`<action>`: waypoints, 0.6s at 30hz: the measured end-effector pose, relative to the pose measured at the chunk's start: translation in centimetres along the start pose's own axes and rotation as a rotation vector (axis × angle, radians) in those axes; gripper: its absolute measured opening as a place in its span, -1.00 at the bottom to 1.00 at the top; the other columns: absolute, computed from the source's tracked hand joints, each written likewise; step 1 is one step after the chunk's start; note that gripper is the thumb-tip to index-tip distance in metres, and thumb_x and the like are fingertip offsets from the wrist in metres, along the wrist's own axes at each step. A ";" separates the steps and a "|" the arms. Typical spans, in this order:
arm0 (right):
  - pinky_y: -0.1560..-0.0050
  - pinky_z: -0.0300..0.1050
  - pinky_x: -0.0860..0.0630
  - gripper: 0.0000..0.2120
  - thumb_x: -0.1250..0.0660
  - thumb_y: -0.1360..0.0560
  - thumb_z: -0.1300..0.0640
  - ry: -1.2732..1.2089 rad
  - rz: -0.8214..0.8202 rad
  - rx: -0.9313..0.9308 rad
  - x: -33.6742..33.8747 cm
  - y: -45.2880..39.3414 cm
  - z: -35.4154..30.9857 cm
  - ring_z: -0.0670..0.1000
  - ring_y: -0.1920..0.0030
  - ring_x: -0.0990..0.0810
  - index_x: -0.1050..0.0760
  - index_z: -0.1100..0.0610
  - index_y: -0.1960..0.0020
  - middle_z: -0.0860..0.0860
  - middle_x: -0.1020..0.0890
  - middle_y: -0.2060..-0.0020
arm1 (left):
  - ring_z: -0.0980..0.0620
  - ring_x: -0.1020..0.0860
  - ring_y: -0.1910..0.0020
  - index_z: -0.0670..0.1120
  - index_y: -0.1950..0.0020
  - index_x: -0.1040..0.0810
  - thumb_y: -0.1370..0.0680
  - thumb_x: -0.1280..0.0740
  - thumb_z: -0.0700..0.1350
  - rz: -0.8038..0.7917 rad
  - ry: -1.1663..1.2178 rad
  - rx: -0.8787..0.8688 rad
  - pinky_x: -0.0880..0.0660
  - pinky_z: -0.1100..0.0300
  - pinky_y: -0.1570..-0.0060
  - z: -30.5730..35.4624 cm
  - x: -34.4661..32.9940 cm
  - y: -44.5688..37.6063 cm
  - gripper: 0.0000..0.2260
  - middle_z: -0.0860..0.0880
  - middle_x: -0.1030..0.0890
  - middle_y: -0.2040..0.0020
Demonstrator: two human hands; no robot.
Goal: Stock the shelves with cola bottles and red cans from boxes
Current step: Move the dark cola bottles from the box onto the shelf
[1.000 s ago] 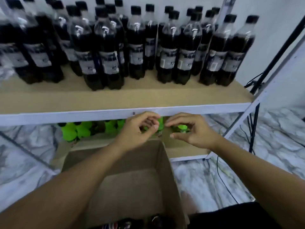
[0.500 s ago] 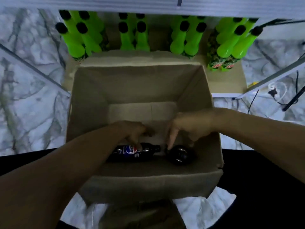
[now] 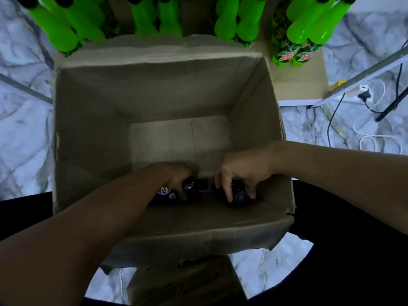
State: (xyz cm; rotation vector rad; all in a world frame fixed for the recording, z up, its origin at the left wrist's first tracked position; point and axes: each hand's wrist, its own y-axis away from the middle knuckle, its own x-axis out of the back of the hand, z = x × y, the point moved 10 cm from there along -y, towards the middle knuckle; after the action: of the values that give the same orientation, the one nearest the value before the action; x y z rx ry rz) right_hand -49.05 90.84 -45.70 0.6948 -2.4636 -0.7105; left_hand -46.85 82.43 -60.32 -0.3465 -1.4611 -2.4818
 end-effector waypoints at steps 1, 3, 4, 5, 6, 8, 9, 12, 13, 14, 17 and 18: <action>-0.20 0.01 -0.50 -0.44 -0.69 -0.09 0.26 0.044 -0.006 0.006 -0.4 -0.1 -0.3 0.09 -0.20 -0.59 -0.73 0.03 -0.08 0.07 -0.64 -0.19 | -0.05 -0.57 -0.22 -0.08 -0.39 -0.52 -0.31 -0.67 0.05 0.003 0.038 0.010 -0.54 0.10 -0.21 0.0 0.6 0.7 -0.30 -0.03 -0.59 -0.29; -0.18 0.04 -0.52 -0.45 -0.68 -0.12 0.26 0.091 -0.013 0.005 -0.9 -0.3 -0.8 0.12 -0.18 -0.60 -0.73 0.04 -0.10 0.09 -0.65 -0.17 | -0.02 -0.57 -0.24 -0.01 -0.42 -0.50 -0.24 -0.70 0.06 0.029 0.109 0.028 -0.55 0.05 -0.26 0.0 2.1 2.7 -0.20 0.04 -0.58 -0.31; -0.17 0.03 -0.52 -0.47 -0.67 -0.15 0.27 0.080 0.004 -0.002 -0.7 -0.2 -0.9 0.14 -0.18 -0.60 -0.72 0.05 -0.11 0.10 -0.66 -0.16 | -0.01 -0.57 -0.23 0.01 -0.41 -0.51 -0.22 -0.72 0.03 0.048 0.139 0.026 -0.56 0.03 -0.26 0.1 2.8 3.8 -0.20 0.07 -0.58 -0.29; -0.18 0.00 -0.52 -0.49 -0.65 -0.19 0.29 0.056 0.035 -0.013 -0.3 0.0 -1.0 0.14 -0.18 -0.61 -0.72 0.08 -0.12 0.11 -0.66 -0.16 | 0.00 -0.59 -0.21 0.01 -0.38 -0.53 -0.21 -0.73 -0.01 0.070 0.165 0.018 -0.57 0.02 -0.25 0.2 3.4 5.0 -0.22 0.08 -0.60 -0.26; -0.17 -0.07 -0.51 -0.51 -0.64 -0.22 0.31 0.029 0.074 -0.028 0.4 0.3 -1.1 0.14 -0.17 -0.61 -0.71 0.11 -0.13 0.12 -0.67 -0.16 | 0.00 -0.59 -0.21 0.01 -0.36 -0.55 -0.22 -0.73 -0.06 0.092 0.190 0.002 -0.58 0.02 -0.25 0.5 4.1 6.2 -0.26 0.08 -0.61 -0.25; -0.07 -0.19 -0.50 -0.53 -0.63 -0.25 0.33 -0.032 0.179 -0.060 1.8 1.2 -1.6 0.07 -0.10 -0.64 -0.70 0.15 -0.14 0.11 -0.70 -0.13 | 0.02 -0.60 -0.22 0.01 -0.36 -0.58 -0.26 -0.70 -0.19 0.136 0.268 -0.029 -0.58 0.04 -0.26 1.0 5.0 9.0 -0.31 0.08 -0.63 -0.25; -0.03 -0.22 -0.50 -0.54 -0.62 -0.27 0.33 -0.065 0.234 -0.068 2.6 1.9 -2.0 -0.01 -0.05 -0.64 -0.70 0.15 -0.15 0.10 -0.70 -0.11 | 0.04 -0.60 -0.23 0.02 -0.35 -0.59 -0.28 -0.69 -0.24 0.166 0.315 -0.040 -0.57 0.05 -0.27 1.1 5.4 10.4 -0.33 0.09 -0.64 -0.25; 0.00 -0.26 -0.49 -0.56 -0.60 -0.32 0.30 -0.147 0.361 -0.082 5.0 4.2 -4.1 -0.17 0.05 -0.59 -0.68 0.16 -0.19 0.02 -0.68 -0.07 | 0.13 -0.60 -0.27 0.05 -0.33 -0.61 -0.30 -0.65 -0.32 0.291 0.456 -0.103 -0.54 0.07 -0.33 1.5 7.3 15.2 -0.35 0.14 -0.67 -0.24; -0.03 -0.29 -0.47 -0.57 -0.60 -0.34 0.28 -0.162 0.403 -0.077 6.0 5.2 -5.1 -0.19 0.03 -0.59 -0.68 0.15 -0.20 -0.01 -0.66 -0.06 | 0.15 -0.60 -0.27 0.05 -0.32 -0.61 -0.30 -0.64 -0.37 0.327 0.521 -0.137 -0.52 0.09 -0.35 1.9 8.2 16.8 -0.35 0.14 -0.67 -0.24; -0.06 -0.32 -0.46 -0.58 -0.59 -0.36 0.27 -0.188 0.449 -0.063 7.0 6.3 -6.1 -0.19 -0.01 -0.60 -0.68 0.16 -0.20 -0.02 -0.64 -0.06 | 0.16 -0.60 -0.29 0.02 -0.33 -0.60 -0.31 -0.61 -0.42 0.351 0.594 -0.178 -0.50 0.11 -0.37 2.4 9.1 18.6 -0.33 0.12 -0.67 -0.26; -0.11 -0.16 -0.55 -0.61 -0.57 -0.38 0.31 -0.317 0.604 -0.014 10.1 9.9 -9.3 -0.01 -0.10 -0.64 -0.67 0.20 -0.20 0.08 -0.64 -0.10 | 0.08 -0.55 -0.36 -0.11 -0.44 -0.51 -0.36 -0.52 -0.52 0.401 0.718 -0.315 -0.45 0.16 -0.40 5.0 11.8 24.3 -0.31 -0.05 -0.62 -0.36; -0.14 -0.09 -0.57 -0.62 -0.57 -0.39 0.32 -0.350 0.658 0.010 11.0 11.1 -10.4 0.04 -0.13 -0.64 -0.66 0.21 -0.20 0.10 -0.63 -0.11 | 0.06 -0.54 -0.38 -0.13 -0.47 -0.47 -0.39 -0.50 -0.52 0.432 0.738 -0.364 -0.45 0.15 -0.40 6.1 12.8 26.4 -0.30 -0.10 -0.60 -0.39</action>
State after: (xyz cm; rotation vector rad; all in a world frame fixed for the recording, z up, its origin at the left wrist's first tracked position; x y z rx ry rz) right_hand -55.21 89.00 -28.05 -0.2756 -2.7616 -0.5845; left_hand -49.88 74.22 -31.65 0.1761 -0.5719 -2.1456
